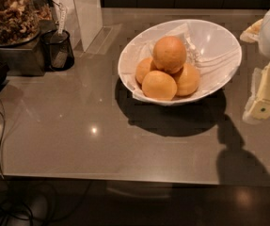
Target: Pick orange from white bowl
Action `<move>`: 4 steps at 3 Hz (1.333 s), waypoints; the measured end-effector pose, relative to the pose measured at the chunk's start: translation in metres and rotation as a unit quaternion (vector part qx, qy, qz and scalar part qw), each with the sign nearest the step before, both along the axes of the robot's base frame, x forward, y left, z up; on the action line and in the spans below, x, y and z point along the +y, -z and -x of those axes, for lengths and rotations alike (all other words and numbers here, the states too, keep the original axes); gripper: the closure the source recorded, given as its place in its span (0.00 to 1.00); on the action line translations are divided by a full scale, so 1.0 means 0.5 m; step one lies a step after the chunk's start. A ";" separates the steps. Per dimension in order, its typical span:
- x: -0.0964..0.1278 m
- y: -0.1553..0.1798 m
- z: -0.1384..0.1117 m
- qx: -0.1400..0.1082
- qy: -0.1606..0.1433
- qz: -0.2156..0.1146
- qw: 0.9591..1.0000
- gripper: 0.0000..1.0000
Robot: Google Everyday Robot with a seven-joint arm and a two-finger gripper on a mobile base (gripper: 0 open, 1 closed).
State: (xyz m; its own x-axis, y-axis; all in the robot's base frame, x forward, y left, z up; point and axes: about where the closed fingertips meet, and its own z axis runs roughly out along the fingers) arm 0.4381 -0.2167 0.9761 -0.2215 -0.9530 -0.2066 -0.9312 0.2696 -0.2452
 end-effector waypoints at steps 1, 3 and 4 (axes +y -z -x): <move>0.000 0.000 0.000 0.000 0.000 0.000 1.000 0.00; 0.053 -0.021 -0.068 -0.007 -0.045 -0.019 0.999 0.00; 0.086 -0.017 -0.128 0.001 -0.065 -0.038 0.997 0.00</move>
Offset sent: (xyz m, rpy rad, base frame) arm 0.0175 0.0153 0.0103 0.0474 -0.0233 0.0680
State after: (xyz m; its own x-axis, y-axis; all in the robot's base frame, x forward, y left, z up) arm 0.5019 -0.1737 0.9846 -0.0972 -0.9554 -0.2790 -0.9602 0.1638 -0.2262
